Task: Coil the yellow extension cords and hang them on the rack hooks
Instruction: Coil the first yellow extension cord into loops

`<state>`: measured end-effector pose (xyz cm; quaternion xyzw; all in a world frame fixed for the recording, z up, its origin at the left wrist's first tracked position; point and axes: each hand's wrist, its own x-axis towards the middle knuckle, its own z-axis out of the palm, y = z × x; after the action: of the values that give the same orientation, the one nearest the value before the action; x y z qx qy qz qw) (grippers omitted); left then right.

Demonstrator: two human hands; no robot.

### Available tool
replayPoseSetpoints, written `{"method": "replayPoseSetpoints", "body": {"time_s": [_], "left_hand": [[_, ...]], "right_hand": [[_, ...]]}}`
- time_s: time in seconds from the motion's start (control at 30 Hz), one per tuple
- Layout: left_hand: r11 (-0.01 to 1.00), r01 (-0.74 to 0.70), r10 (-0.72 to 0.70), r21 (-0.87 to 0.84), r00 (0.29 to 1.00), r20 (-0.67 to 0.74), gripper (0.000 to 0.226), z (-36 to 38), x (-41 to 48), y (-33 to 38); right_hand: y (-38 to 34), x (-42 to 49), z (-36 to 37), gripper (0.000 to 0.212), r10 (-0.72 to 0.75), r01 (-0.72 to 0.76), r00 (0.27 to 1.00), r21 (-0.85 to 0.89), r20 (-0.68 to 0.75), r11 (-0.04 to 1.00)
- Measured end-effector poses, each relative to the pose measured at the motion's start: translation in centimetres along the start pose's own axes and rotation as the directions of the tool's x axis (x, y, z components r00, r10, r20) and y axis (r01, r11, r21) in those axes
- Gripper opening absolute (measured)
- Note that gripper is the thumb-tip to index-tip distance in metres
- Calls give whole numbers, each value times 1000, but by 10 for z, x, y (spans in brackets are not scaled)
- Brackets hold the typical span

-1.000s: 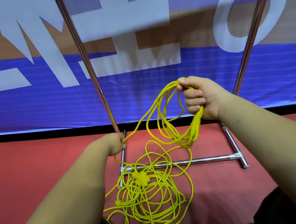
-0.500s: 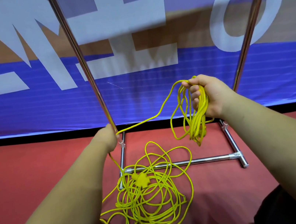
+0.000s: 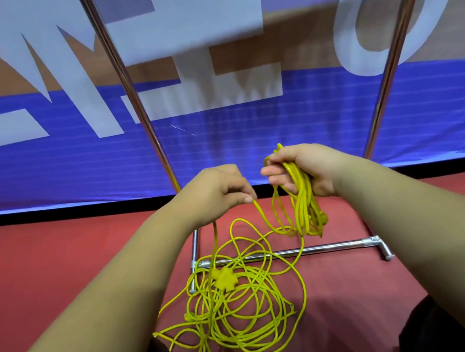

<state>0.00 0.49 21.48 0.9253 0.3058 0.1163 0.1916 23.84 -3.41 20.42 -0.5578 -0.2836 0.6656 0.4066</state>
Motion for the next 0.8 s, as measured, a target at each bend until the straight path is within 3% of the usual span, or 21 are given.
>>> {"method": "replayPoseSetpoints", "body": {"time_s": [0.13, 0.27, 0.37, 0.53, 0.6, 0.67, 0.8], "left_hand": [[967, 157, -191, -203, 968, -161, 23, 3, 2, 5], [913, 274, -334, -304, 928, -166, 33, 8, -2, -14], [858, 337, -376, -387, 926, -27, 35, 10, -6, -28], [743, 472, -311, -474, 871, 381, 25, 12, -16, -33], [743, 511, -281, -432, 824, 491, 18, 13, -21, -38], [783, 558, -321, -275, 741, 590, 18, 18, -27, -51], [729, 671, -554, 139, 458, 695, 16, 32, -46, -83]], "right_hand": [[12, 0, 16, 14, 88, -73, 988, -117, 129, 990], [15, -3, 23, 19, 111, -71, 968, -179, 227, 981], [14, -5, 27, 14, 91, -15, 958, -268, 273, 963], [12, -5, 34, 13, -2, 80, 979, -373, 204, 924], [9, -3, 32, 11, -41, 95, 982, -298, 184, 950], [4, -2, 28, 11, -92, 112, 986, -148, 140, 983], [-9, -6, 14, 9, -191, 181, 977, 104, 91, 978]]}}
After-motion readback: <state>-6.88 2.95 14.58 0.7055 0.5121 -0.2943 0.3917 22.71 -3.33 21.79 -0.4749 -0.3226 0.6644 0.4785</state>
